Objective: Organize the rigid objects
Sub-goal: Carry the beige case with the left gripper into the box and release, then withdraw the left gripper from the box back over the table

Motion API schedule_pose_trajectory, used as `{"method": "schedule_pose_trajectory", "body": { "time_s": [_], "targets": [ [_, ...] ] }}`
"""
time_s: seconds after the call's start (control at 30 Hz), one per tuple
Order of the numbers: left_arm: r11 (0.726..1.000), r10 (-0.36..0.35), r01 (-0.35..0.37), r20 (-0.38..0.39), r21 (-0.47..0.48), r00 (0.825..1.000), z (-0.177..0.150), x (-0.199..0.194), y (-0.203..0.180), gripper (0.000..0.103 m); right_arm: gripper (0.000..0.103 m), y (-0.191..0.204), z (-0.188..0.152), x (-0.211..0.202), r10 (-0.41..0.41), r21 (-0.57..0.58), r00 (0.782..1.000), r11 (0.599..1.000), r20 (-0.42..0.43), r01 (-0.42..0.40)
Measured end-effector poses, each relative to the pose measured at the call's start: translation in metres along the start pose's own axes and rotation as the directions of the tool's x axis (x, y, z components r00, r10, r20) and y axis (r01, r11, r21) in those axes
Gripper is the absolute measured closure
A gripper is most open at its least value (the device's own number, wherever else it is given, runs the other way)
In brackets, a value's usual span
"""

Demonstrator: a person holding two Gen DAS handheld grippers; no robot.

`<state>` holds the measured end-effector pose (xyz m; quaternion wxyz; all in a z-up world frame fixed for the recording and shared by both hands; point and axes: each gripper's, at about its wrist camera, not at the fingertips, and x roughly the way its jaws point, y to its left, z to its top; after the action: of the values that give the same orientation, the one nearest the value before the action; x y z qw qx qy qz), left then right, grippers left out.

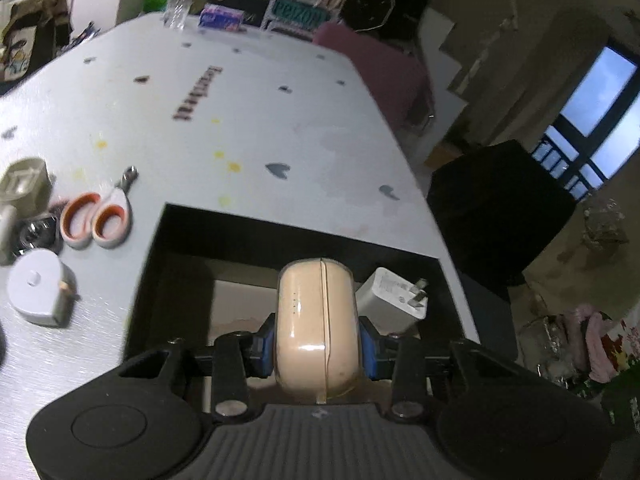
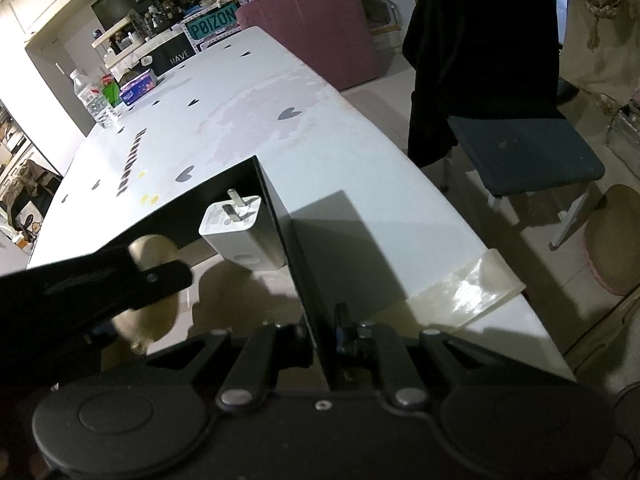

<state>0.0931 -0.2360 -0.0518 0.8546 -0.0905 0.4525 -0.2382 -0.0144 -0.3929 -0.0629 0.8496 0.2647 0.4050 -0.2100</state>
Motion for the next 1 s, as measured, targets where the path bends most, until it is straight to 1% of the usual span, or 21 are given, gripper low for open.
{"method": "schedule_pose_trajectory", "body": {
  "time_s": [0.07,0.2,0.3,0.37,0.4,0.43,0.53,0.7,0.8,0.9,1.0],
  "targets": [
    [1.000,0.002,-0.002,-0.007,-0.023,1.000,0.001,0.009,0.001,0.062,0.093,0.000,0.000,0.000,-0.001,-0.001,1.000,1.000,0.000,0.001],
    [0.998,-0.016,0.014,-0.029,-0.061,0.999,0.002,0.022,0.001,0.062,0.093,0.000,0.000,0.000,0.001,0.002,1.000,1.000,0.000,-0.001],
    [0.999,-0.007,0.005,-0.038,-0.039,0.999,0.001,0.030,-0.004,0.062,0.093,0.000,0.000,0.000,0.000,0.001,1.000,1.000,0.000,0.000],
    [1.000,0.007,-0.008,-0.072,-0.026,0.997,0.001,0.037,-0.006,0.061,0.093,0.000,0.000,0.000,0.000,0.001,1.000,1.000,0.000,0.000],
    [1.000,0.007,-0.009,-0.060,-0.022,0.998,0.001,0.036,-0.007,0.059,0.093,0.000,0.000,0.000,0.000,0.001,1.000,1.000,0.000,0.000],
    [1.000,0.010,-0.010,-0.048,-0.012,0.999,0.000,0.033,-0.007,0.055,0.093,0.000,0.000,0.000,0.000,0.001,1.000,1.000,0.000,0.000],
    [1.000,-0.001,0.001,-0.042,0.008,0.999,0.002,0.027,-0.009,0.055,0.093,0.000,0.000,0.000,0.000,0.001,1.000,1.000,0.000,0.000],
    [0.999,0.009,-0.007,-0.027,0.052,1.000,0.003,0.017,-0.012,0.054,0.093,0.000,0.000,0.000,0.000,0.001,1.000,1.000,0.000,0.000],
    [0.997,0.005,-0.003,-0.024,0.071,1.000,0.003,0.008,-0.012,0.048,0.093,0.000,0.000,0.000,0.001,0.001,1.000,1.000,0.001,-0.001],
    [0.991,0.016,-0.016,0.001,0.135,1.000,0.000,-0.007,-0.012,0.045,0.093,0.000,0.000,0.000,0.002,0.001,1.000,1.000,0.001,-0.002],
    [0.981,0.016,-0.021,0.025,0.193,1.000,-0.004,-0.024,-0.013,0.039,0.093,0.000,0.000,0.000,0.003,0.002,1.000,1.000,0.001,-0.003]
  ]
}}
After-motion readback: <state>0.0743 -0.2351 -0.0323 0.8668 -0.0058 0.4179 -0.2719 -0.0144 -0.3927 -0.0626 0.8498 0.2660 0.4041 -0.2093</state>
